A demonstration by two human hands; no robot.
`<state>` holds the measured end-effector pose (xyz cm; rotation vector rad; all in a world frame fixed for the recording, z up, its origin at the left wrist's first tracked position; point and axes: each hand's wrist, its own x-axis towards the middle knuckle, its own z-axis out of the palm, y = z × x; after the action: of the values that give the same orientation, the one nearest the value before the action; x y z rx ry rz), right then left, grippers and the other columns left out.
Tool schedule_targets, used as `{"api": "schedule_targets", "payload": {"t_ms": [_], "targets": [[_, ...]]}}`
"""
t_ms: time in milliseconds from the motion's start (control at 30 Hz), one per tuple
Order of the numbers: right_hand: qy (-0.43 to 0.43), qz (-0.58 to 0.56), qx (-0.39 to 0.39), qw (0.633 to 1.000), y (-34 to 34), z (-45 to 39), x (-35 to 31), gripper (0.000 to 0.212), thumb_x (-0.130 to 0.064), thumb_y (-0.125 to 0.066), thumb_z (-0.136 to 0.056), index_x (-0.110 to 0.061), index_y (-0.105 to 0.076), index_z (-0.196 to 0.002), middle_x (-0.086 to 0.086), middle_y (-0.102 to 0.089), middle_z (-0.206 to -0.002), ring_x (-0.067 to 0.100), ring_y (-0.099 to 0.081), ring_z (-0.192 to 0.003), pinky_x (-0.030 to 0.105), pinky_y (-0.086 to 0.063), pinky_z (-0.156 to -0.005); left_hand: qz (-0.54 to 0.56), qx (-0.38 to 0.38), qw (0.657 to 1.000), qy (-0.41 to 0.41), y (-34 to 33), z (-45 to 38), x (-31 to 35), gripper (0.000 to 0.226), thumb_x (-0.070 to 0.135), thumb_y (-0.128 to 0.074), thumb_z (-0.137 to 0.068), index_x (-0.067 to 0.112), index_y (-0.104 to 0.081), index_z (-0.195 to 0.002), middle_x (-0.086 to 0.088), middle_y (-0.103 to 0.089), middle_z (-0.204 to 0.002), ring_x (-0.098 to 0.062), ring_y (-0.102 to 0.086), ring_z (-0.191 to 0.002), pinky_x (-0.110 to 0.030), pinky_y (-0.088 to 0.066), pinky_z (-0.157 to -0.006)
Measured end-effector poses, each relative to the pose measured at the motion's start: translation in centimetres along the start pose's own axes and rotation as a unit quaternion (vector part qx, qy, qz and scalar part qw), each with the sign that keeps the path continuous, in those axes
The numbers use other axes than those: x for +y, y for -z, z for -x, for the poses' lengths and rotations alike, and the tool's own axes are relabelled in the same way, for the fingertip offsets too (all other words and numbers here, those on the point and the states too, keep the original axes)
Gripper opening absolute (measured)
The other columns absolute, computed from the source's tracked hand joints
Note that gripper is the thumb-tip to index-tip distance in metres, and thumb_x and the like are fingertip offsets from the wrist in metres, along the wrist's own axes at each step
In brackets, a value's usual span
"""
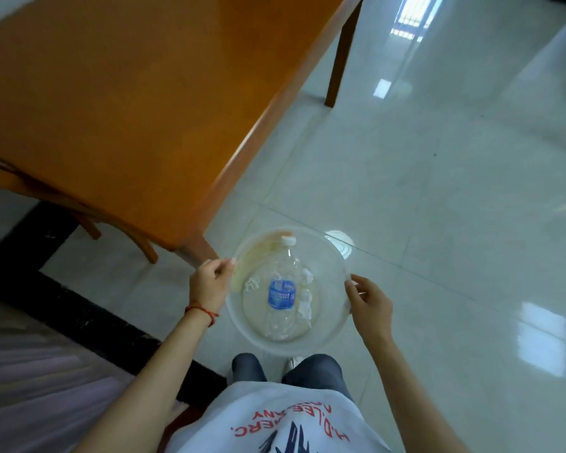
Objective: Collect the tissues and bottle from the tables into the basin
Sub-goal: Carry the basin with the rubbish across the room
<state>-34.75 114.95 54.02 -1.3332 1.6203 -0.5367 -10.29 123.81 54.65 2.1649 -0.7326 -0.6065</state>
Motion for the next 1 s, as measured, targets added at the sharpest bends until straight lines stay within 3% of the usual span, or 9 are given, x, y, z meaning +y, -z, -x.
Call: {"api": "schedule_targets", "payload": {"t_ms": [133, 200, 300, 500, 667, 933, 1000], "targets": [[-0.01, -0.02, 0.038, 0.999, 3.5, -2.6, 0.2, 0.022, -0.025, -0.057, -0.086, -0.015, -0.066, -0.103, 0.006, -0.068, -0.085, 0.019, -0.063, -0.079, 0.037, -0.053, -0.077, -0.007, -0.036, 0.998, -0.041, -3.8, -1.9, 3.9, 0.032, 0.021, -0.057, -0.085, -0.008, -0.063, -0.073, -0.022, -0.063, -0.073, -0.034, -0.056, -0.071, -0.032, -0.039, -0.063], [-0.013, -0.026, 0.055, 0.998, 5.0, -4.0, 0.1, 0.021, -0.025, -0.057, -0.086, -0.016, -0.067, -0.102, 0.006, -0.068, -0.084, 0.019, -0.063, -0.078, 0.036, -0.053, -0.077, -0.011, -0.049, 0.997, -0.055, -5.6, -3.0, 5.5, 0.037, 0.029, -0.056, -0.082, -0.006, -0.064, -0.074, -0.026, -0.065, -0.076, -0.036, -0.059, -0.074, -0.038, -0.045, -0.067], [-0.014, -0.033, 0.074, 0.997, 6.6, -6.4, -0.4, 0.019, -0.025, -0.057, -0.086, -0.016, -0.067, -0.1, 0.007, -0.068, -0.085, 0.019, -0.063, -0.079, 0.037, -0.053, -0.077, -0.03, -0.058, 0.995, -0.075, -7.6, -4.7, 8.2, 0.034, 0.025, -0.058, -0.084, -0.007, -0.065, -0.075, -0.028, -0.066, -0.079, -0.032, -0.059, -0.073, -0.035, -0.042, -0.066], [-0.023, -0.058, 0.103, 0.993, 7.8, -12.4, -2.9, 0.017, -0.021, -0.057, -0.087, -0.015, -0.067, -0.099, 0.005, -0.066, -0.082, 0.006, -0.058, -0.07, 0.014, -0.042, -0.062, -0.021, -0.094, 0.992, -0.082, -11.3, -10.6, 12.6, 0.027, 0.023, -0.058, -0.084, -0.002, -0.068, -0.083, -0.022, -0.069, -0.083, -0.03, -0.061, -0.077, -0.033, -0.044, -0.069], [-0.032, -0.075, 0.127, 0.989, 7.5, -20.4, -6.3, 0.017, -0.021, -0.058, -0.086, -0.016, -0.067, -0.1, 0.004, -0.065, -0.083, 0.006, -0.059, -0.072, 0.016, -0.044, -0.064, -0.019, -0.116, 0.99, -0.082, -15.0, -18.5, 16.4, 0.027, 0.024, -0.059, -0.083, -0.001, -0.069, -0.089, -0.021, -0.071, -0.085, -0.027, -0.061, -0.077, -0.028, -0.041, -0.069], [-0.034, -0.068, 0.159, 0.984, 7.5, -32.1, -12.9, 0.019, -0.022, -0.057, -0.086, -0.016, -0.066, -0.102, 0.004, -0.066, -0.089, 0.013, -0.061, -0.079, 0.024, -0.048, -0.072, -0.009, -0.157, 0.983, -0.09, -19.2, -30.5, 23.1, 0.029, 0.024, -0.058, -0.084, 0.001, -0.066, -0.098, -0.019, -0.07, -0.095, -0.028, -0.062, -0.088, -0.03, -0.046, -0.076], [-0.039, -0.074, 0.161, 0.983, 7.9, -34.4, -14.2, 0.019, -0.023, -0.057, -0.087, -0.015, -0.066, -0.102, 0.003, -0.066, -0.088, 0.011, -0.06, -0.078, 0.019, -0.046, -0.068, -0.01, -0.162, 0.982, -0.092, -20.3, -32.9, 24.7, 0.03, 0.025, -0.058, -0.083, 0.001, -0.066, -0.1, -0.02, -0.07, -0.096, -0.031, -0.063, -0.091, -0.034, -0.049, -0.079]]}}
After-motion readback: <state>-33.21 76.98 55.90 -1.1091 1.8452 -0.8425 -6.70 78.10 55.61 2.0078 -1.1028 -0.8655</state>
